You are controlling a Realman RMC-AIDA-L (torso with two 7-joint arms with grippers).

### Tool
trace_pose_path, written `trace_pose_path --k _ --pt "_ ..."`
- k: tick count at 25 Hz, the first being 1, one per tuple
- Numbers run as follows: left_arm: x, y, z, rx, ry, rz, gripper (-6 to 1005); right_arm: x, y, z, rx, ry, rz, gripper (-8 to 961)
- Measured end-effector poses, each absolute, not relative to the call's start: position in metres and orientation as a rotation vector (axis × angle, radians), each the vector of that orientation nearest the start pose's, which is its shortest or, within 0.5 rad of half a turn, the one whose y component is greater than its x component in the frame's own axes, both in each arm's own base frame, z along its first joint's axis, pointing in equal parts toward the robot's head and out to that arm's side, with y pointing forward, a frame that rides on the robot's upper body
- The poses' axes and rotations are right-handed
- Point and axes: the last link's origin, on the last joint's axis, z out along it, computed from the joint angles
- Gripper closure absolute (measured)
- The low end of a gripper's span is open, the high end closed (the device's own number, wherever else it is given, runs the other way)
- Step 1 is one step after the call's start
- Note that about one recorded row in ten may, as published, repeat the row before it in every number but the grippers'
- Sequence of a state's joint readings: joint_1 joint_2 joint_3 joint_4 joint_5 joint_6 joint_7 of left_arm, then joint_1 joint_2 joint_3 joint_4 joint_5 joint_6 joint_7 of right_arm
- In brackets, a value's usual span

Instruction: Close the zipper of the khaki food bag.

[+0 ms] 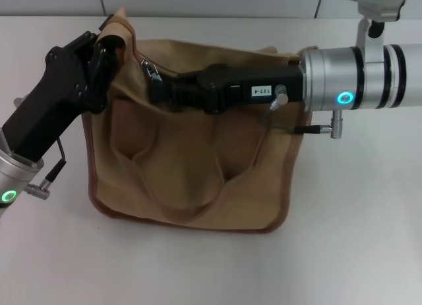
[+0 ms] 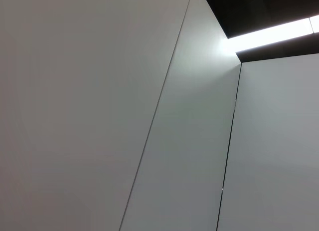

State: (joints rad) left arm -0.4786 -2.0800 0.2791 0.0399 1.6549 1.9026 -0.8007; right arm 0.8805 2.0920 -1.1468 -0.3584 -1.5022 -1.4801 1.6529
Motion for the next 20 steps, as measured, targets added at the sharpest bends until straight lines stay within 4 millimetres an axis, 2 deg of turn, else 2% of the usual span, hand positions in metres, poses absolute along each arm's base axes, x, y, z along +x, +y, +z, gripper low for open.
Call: trace_pose_path --k 7,10,20 --pt "-0.2507 0.2725 0.0003 -1.987 -0.433 -1.613 938 0.1234 0.3607 -0.0639 -2.967 0.868 1.096 875" --pt "-0.2512 0.2722 0.0004 -1.985 -0.435 -1.612 937 0.1240 0.3607 -0.0636 -2.964 0.870 1.097 946" --pt "-0.2520 0.2720 0.0000 -1.985 -0.441 -1.606 935 0.1265 0.3632 -0.0600 -2.937 0.876 1.112 946"
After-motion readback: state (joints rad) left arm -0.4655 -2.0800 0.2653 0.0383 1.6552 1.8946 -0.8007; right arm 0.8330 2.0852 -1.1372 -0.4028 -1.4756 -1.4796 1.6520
